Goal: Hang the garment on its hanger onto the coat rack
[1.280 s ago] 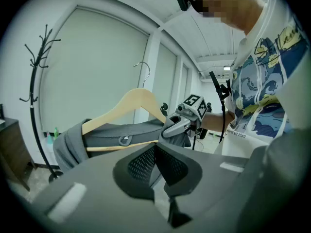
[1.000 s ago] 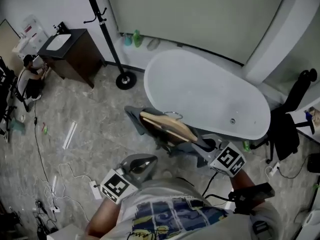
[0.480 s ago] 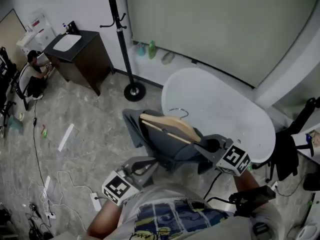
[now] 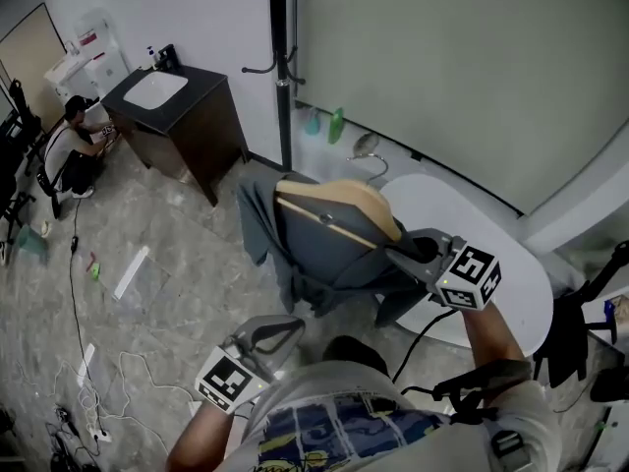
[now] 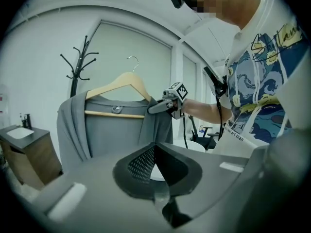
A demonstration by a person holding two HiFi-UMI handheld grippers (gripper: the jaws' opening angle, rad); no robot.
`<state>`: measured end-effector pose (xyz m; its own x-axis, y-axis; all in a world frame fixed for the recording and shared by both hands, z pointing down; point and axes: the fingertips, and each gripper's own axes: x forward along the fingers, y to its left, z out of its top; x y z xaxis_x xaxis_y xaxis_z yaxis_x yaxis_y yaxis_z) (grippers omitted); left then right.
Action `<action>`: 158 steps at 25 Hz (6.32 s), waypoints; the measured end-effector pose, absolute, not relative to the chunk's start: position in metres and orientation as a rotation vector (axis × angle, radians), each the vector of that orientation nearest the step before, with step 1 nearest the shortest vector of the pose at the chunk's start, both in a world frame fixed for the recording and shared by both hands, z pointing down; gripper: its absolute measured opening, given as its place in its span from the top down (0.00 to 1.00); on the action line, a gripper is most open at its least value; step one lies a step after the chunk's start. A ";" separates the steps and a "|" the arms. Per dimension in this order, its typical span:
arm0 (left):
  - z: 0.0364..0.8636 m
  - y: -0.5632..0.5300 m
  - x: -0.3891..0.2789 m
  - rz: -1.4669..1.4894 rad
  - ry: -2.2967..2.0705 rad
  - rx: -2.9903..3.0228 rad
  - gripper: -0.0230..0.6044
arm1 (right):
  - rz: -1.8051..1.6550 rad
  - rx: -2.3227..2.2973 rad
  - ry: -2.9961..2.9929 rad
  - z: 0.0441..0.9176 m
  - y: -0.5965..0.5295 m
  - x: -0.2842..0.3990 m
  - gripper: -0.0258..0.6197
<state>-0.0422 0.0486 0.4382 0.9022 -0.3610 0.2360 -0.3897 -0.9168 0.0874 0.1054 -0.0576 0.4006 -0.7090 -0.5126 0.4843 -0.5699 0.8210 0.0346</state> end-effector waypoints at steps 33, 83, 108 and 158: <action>0.435 -0.242 -0.093 0.230 -1.057 2.681 0.96 | 0.021 0.668 -2.528 0.323 -0.602 0.022 0.94; 0.441 -0.178 -0.129 0.243 -1.004 2.669 0.96 | -0.204 1.135 -2.439 0.319 -0.570 0.074 0.72; 0.453 -0.036 -0.120 0.269 -0.711 2.811 0.96 | 0.032 1.009 -2.515 0.443 -0.181 0.011 0.96; 0.458 -0.029 -0.107 0.269 -0.605 2.826 0.96 | 0.101 0.731 -2.566 0.477 -0.083 -0.058 0.96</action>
<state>-0.1072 -0.0290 0.4579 0.8975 -0.3781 0.2271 -0.4219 -0.8859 0.1926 -0.0582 -0.0830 0.4767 -0.7489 -0.4806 0.4562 -0.5148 0.8554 0.0560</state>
